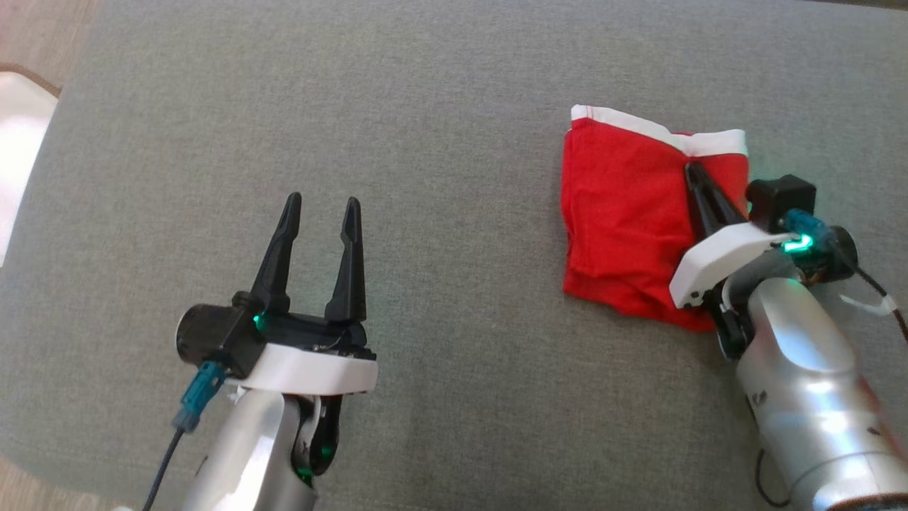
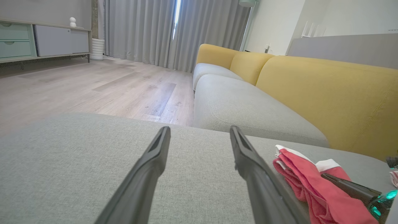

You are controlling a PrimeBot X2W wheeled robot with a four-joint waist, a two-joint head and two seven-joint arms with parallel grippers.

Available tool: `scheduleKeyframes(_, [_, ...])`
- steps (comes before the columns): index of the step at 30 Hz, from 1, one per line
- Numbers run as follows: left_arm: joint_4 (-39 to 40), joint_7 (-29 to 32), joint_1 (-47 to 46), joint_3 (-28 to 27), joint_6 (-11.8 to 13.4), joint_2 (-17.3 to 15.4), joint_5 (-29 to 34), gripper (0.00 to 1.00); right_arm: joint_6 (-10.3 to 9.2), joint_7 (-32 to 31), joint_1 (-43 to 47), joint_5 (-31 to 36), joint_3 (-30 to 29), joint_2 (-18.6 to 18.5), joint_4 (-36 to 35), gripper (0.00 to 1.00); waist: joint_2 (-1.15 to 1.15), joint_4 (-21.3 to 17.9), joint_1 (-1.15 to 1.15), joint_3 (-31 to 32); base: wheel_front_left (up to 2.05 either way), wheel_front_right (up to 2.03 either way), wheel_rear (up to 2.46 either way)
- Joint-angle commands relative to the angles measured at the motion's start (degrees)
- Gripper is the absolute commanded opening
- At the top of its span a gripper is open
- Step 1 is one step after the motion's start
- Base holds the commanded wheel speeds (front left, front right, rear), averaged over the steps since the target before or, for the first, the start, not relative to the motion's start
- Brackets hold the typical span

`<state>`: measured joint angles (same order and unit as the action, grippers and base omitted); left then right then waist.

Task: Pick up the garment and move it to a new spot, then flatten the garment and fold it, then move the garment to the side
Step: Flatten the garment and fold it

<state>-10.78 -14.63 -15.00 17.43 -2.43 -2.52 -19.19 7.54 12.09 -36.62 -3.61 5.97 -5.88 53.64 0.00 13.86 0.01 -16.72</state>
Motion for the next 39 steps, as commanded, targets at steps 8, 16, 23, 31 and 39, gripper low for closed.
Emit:
scheduleKeyframes(8, [1.7, -0.37, -1.3, -1.46, 0.71, -0.36, -0.54, 1.0, -0.05, 2.8, -3.54, -1.93, 5.49, 2.65, -0.93, 0.0, 0.0, -0.37, -0.01, 1.01, 0.0, 0.0, 0.0])
scheduleKeyframes(16, [1.42, -0.37, -1.31, -0.82, 0.66, -0.36, -0.52, 1.0, -0.05, 2.6, -1.02, -7.44, 16.48, 2.98, -0.24, 0.0, 0.0, -0.61, -0.01, 1.78, 0.0, 0.0, 0.0])
scheduleKeyframes(23, [1.17, -0.37, -0.42, -2.92, 0.44, -0.36, 0.52, 1.0, -0.05, 2.85, -2.03, -11.38, 17.92, 2.99, -0.38, 0.0, 0.0, -2.83, -0.01, 3.69, 0.0, 0.0, 0.0])
scheduleKeyframes(31, [1.38, -0.37, 1.26, -6.0, -0.12, -0.36, 1.62, 1.0, -0.05, 2.89, 3.5, -7.99, 8.1, -0.16, -13.48, 0.0, 0.0, -7.63, -0.01, 7.7, 0.0, 0.0, 0.0])
scheduleKeyframes(39, [1.49, -0.37, 2.92, -7.63, -0.48, -0.36, 2.18, 1.0, -0.05, 2.9, 11.46, -4.27, 0.15, 0.61, -22.7, 0.0, 0.0, -11.21, -0.01, 10.41, 0.0, 0.0, 0.0])
